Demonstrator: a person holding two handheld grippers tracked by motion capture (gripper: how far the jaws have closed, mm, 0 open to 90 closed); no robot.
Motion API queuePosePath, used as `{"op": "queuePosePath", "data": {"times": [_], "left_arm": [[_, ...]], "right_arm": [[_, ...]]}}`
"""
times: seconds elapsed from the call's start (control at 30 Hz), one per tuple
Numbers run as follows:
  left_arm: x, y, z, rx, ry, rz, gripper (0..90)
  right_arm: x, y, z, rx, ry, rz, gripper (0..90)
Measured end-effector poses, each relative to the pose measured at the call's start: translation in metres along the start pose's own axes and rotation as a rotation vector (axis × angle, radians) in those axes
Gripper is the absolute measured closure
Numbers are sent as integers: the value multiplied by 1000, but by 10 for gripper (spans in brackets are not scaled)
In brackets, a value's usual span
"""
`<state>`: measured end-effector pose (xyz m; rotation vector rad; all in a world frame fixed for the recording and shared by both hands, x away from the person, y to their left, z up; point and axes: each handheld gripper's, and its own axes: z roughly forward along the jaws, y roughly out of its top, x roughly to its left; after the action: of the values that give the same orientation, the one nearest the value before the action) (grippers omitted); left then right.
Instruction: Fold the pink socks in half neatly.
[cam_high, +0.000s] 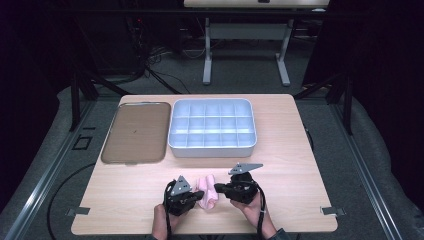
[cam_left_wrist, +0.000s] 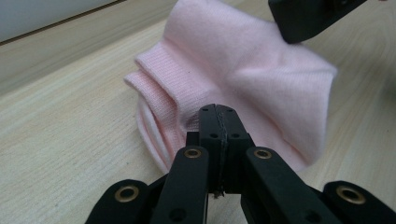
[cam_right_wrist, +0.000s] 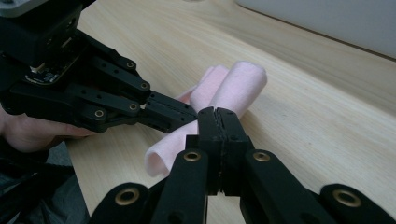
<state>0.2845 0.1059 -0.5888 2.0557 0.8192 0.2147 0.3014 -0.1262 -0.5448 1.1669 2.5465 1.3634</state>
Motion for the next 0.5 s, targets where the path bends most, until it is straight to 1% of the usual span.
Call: {"op": "queuePosePath", "data": {"times": [0.07,0.13,0.17,0.2,0.27,0.3,0.33,0.37,0.43,0.47,0.5], "left_arm": [[1,0,0,1,-5,-1,898],[0,0,0,-1,0,3,897],[0,0,-1,0,3,9,897],[0,0,-1,0,3,10,896],[1,1,-2,-3,-1,5,888],[2,3,-4,1,-12,-8,854],[1,4,-6,-4,-4,-8,827],[-1,6,-12,-11,16,-7,817],[-2,6,-22,-48,25,-29,817],[-3,6,-22,-49,30,-37,825],[-2,7,-20,-31,34,-26,828]], "right_arm": [[3,2,4,13,7,-17,900],[7,2,6,18,6,-36,900],[8,1,5,14,0,-34,900],[6,1,3,9,4,-27,900],[4,-1,-1,-3,-3,-11,900],[3,-1,-3,1,-6,-13,900],[2,-2,-6,0,-12,-9,900],[2,-3,-7,-1,-14,-7,900],[1,-6,-14,-2,-21,-7,900],[0,-7,-16,-1,-22,-5,900],[-1,-8,-17,3,-25,-7,900]]}}
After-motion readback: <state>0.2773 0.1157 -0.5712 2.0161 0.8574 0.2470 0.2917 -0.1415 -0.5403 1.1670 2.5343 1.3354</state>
